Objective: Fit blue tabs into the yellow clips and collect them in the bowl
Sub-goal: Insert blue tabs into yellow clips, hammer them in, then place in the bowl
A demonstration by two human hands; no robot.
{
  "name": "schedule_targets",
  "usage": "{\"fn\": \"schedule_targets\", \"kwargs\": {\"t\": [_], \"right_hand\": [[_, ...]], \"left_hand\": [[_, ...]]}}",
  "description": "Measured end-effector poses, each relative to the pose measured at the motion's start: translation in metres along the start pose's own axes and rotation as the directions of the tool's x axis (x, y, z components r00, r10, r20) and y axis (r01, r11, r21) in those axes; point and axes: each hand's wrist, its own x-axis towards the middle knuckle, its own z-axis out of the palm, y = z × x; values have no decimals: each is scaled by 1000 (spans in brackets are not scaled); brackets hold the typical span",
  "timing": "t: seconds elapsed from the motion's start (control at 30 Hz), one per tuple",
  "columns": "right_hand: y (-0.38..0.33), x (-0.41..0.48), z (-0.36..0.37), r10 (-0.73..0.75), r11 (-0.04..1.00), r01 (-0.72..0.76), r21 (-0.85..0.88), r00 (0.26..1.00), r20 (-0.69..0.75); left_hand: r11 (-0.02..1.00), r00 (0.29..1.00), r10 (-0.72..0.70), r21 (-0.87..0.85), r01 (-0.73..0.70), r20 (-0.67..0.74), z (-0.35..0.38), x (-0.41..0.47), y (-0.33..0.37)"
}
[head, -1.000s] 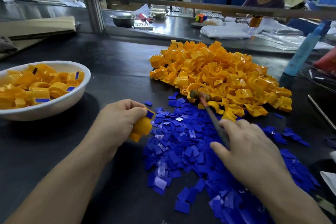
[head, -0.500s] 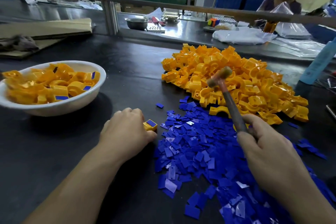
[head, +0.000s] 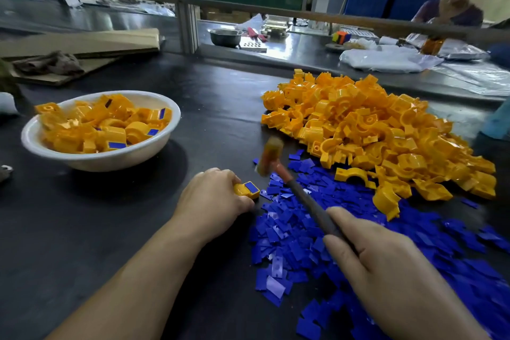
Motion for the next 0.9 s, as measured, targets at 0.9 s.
{"fn": "schedule_targets", "kwargs": {"t": [0.9], "right_hand": [[-6, 7, 7, 87, 986, -72, -149, 992, 96]], "left_hand": [[996, 1000, 4, 85, -5, 11, -1, 2, 2]]}}
